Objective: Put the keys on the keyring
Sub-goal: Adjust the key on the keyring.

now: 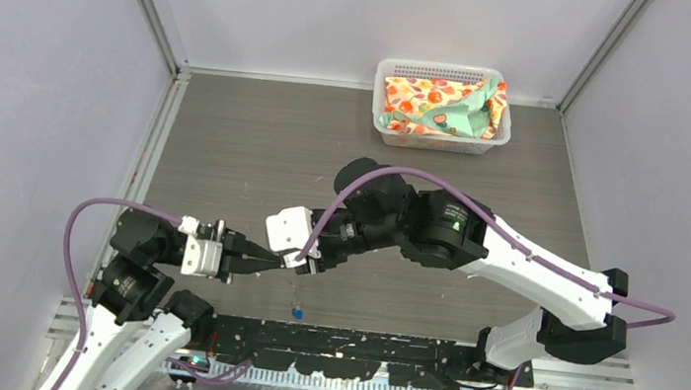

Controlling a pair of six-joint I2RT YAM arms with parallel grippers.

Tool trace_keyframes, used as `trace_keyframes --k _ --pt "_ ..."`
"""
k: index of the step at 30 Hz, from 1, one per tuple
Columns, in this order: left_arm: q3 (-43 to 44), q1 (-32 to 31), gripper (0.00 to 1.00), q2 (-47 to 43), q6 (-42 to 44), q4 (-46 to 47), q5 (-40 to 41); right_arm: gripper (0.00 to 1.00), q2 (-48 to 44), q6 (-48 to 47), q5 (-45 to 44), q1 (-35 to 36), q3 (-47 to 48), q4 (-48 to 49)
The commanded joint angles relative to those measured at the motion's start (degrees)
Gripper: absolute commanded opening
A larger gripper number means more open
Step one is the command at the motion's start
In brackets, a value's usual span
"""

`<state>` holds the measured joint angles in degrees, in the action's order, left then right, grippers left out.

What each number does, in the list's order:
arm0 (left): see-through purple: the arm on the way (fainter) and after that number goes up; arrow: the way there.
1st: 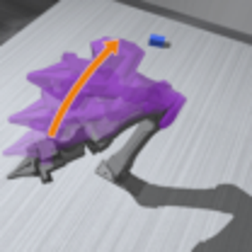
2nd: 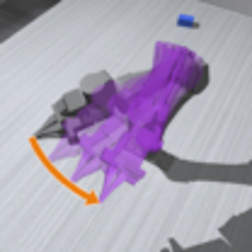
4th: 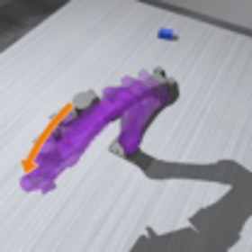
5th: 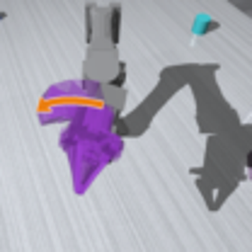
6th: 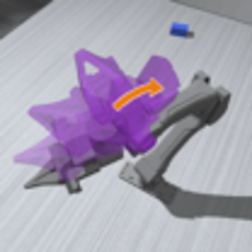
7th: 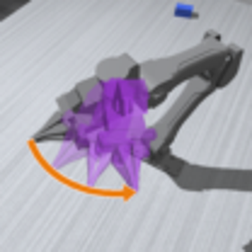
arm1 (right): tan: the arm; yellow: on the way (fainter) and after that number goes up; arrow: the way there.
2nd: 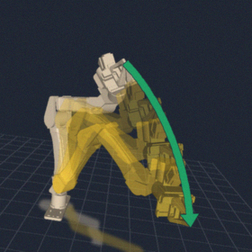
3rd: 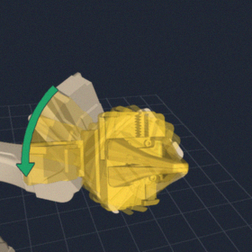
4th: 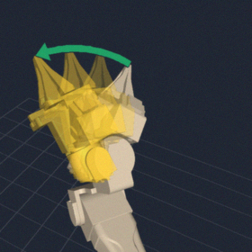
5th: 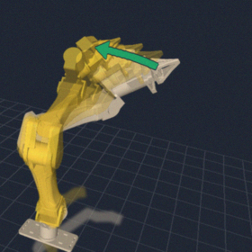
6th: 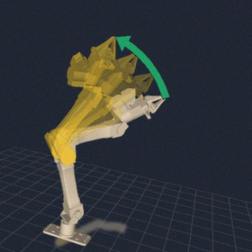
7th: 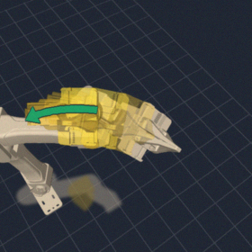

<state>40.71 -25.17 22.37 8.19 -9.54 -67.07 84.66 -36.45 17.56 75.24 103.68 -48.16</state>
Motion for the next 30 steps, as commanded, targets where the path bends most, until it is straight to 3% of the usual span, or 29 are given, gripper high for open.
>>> trace_keyframes --k 1,8,11,15,30 --pt "-0.28 0.12 0.00 -0.73 0.83 4.53 1.49 0.42 0.57 -0.93 -0.25 -0.23 4.89 -2.47" --pt "-0.44 0.12 0.00 -1.00 0.31 4.53 1.94 0.43 1.75 0.06 -2.11 -0.28 7.81 -4.30" --pt "-0.54 0.12 0.00 -1.04 -0.91 4.53 3.24 0.49 2.03 4.25 -5.19 -0.35 10.09 -4.77" --pt "-0.75 0.12 0.00 -0.68 -4.75 6.26 6.91 0.51 4.59 7.40 -5.32 -0.47 17.08 -12.73" --pt "-0.73 0.12 0.00 -0.60 -7.03 7.70 8.92 0.43 0.95 8.75 -2.63 -0.47 7.94 -8.19"
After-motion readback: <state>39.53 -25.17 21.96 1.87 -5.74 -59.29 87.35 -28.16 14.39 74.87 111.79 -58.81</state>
